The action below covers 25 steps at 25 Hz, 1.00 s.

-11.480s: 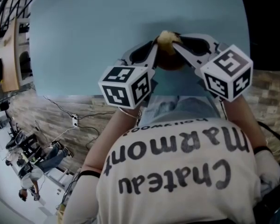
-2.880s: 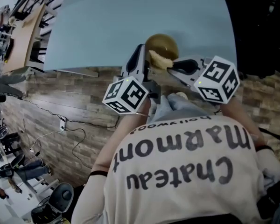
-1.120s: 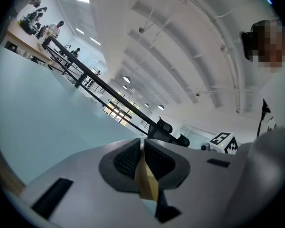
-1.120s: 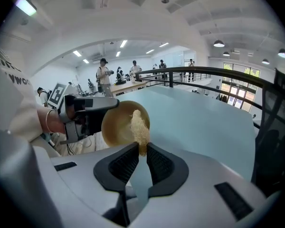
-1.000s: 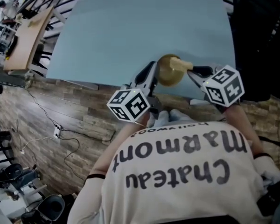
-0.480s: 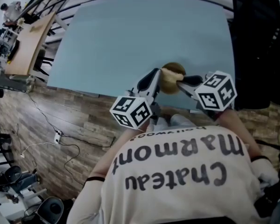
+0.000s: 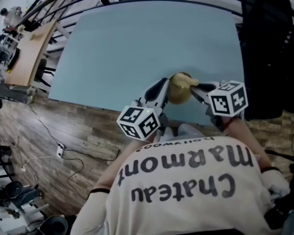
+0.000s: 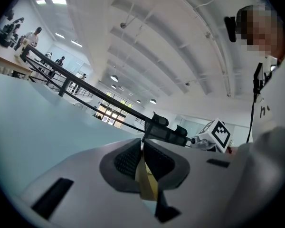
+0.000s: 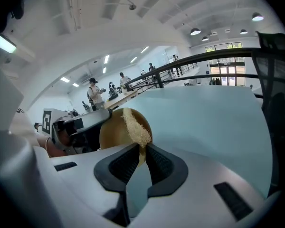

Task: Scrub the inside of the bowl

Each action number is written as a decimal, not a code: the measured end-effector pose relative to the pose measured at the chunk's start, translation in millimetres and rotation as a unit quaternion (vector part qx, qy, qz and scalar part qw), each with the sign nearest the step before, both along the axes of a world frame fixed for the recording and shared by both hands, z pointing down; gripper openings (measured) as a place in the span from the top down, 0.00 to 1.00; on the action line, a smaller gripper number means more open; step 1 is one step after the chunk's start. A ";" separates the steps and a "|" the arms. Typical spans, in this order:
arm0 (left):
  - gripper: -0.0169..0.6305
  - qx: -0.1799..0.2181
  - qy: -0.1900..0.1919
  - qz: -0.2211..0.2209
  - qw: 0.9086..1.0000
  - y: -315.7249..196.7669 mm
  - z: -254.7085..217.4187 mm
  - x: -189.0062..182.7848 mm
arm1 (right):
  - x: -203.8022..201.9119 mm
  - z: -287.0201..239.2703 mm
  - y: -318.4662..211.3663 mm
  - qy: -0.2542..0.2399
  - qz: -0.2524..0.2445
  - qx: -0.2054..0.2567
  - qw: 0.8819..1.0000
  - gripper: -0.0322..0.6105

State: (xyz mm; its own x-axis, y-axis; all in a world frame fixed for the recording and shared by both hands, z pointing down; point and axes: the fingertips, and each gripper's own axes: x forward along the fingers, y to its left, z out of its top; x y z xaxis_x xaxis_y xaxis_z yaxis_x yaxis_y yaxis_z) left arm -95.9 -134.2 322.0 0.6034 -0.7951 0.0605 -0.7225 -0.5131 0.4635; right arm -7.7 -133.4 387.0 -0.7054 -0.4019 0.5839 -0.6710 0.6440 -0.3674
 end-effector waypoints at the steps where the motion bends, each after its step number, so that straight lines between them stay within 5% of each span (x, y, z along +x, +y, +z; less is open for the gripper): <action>1: 0.95 0.003 -0.003 0.001 1.000 -0.4 -0.5 1.5 | 1.9 0.2 -0.1 0.002 0.003 0.000 1.000 0.84; 13: 0.95 0.018 -0.036 -0.011 0.999 -8.0 1.8 5.4 | 26.9 7.9 -7.0 0.006 0.044 -0.024 0.999 0.84; 21: 0.95 0.019 -0.033 -0.008 0.999 -4.7 0.4 8.9 | -18.4 -11.5 20.5 -0.020 -0.053 0.002 0.998 0.84; 25: 0.95 0.018 -0.037 -0.001 0.999 -0.4 -0.5 12.3 | -18.3 -3.6 27.7 -0.018 -0.056 -0.013 0.998 0.84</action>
